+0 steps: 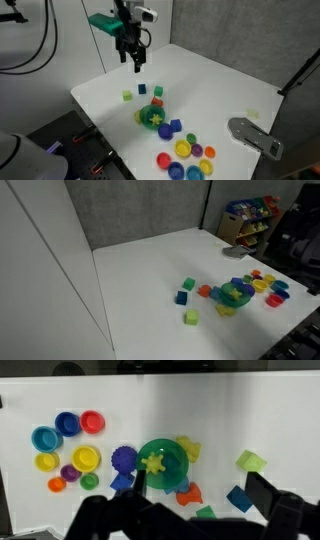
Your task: Pick up the yellow microbe toy and put it in the green bowl
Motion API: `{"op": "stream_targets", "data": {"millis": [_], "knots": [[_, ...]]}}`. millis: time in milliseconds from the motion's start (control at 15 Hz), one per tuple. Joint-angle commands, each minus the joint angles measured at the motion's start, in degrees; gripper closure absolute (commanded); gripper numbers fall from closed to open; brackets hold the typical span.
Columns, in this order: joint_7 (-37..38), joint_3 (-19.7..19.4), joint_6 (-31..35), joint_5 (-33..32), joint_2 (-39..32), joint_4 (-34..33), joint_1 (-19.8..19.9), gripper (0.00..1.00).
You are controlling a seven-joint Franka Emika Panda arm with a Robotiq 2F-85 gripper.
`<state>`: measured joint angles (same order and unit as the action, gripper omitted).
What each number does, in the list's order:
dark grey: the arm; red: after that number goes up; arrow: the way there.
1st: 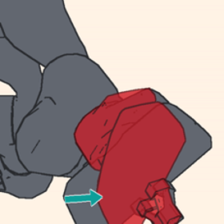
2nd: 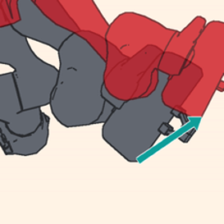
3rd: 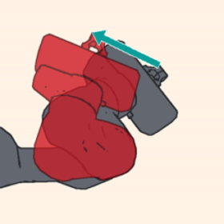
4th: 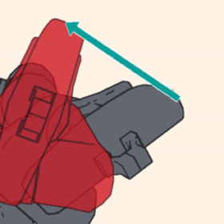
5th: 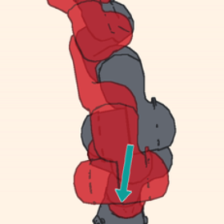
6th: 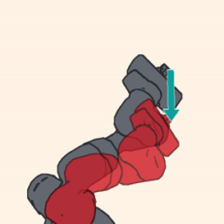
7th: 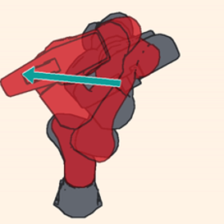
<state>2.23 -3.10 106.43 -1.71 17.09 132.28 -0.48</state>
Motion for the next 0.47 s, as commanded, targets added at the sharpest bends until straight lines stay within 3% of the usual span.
{"op": "stream_targets", "data": {"millis": [0,400], "knots": [[1.7,1.17,-6.67,0.02,3.16,-4.72,1.07,0.0],[0.24,1.05,-7.97,0.22,4.68,-3.94,0.97,0.0]]}}
